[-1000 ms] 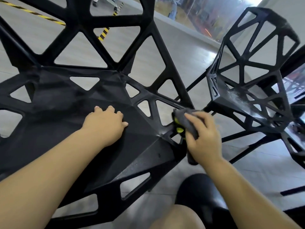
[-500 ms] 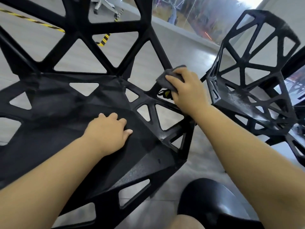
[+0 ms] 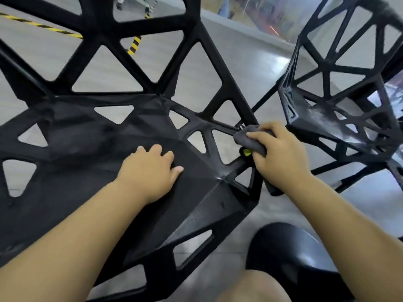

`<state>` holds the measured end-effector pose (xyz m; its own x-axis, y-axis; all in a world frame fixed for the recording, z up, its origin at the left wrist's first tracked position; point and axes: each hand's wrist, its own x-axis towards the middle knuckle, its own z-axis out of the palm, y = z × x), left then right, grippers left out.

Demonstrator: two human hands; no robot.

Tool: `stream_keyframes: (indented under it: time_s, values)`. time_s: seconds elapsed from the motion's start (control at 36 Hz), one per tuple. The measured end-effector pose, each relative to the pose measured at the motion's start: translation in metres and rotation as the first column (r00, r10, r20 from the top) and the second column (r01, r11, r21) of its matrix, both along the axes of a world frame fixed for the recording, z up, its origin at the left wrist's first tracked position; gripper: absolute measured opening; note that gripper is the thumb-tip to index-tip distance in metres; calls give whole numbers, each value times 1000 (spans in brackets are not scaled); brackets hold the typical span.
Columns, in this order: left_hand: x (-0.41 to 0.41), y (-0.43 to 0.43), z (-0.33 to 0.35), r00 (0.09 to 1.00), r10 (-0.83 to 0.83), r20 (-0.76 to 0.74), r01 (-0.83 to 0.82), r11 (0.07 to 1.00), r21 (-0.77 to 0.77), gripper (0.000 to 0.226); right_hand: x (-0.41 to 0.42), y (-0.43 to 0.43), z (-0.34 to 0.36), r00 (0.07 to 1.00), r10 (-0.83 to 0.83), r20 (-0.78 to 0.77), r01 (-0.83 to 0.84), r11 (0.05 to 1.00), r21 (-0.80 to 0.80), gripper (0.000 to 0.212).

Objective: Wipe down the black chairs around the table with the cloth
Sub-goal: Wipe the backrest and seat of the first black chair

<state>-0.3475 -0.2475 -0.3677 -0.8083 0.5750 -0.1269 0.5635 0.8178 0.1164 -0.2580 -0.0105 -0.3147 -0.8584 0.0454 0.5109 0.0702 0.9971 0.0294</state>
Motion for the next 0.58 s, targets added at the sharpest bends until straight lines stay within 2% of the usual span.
stream_keyframes:
  time_s: [0.14,0.22,0.31,0.42,0.47,0.58]
  values:
    - [-1,-2,1,1000,-4,5,5,1000,-14,56,-45,-20,-7,990,22,139,-38,992,120,27]
    - [-3,-8,0,998,-27,55,28,1000,-8,58,-74,-40,-19,981,-31,189,3,989,148,29]
    - [-1,-19,3,993,-41,112,40,999,14,57,-76,-51,-24,980,-61,189,39,992,117,30]
    - [5,-40,5,992,-43,120,34,997,75,53,-44,-46,-31,977,88,195,-87,996,-15,32]
    - [10,-49,5,991,-40,131,27,994,104,51,-28,-44,-33,973,131,192,-129,991,-28,34]
    - [18,-56,3,987,-52,151,27,987,160,51,-18,-47,-39,987,136,90,-134,991,-30,30]
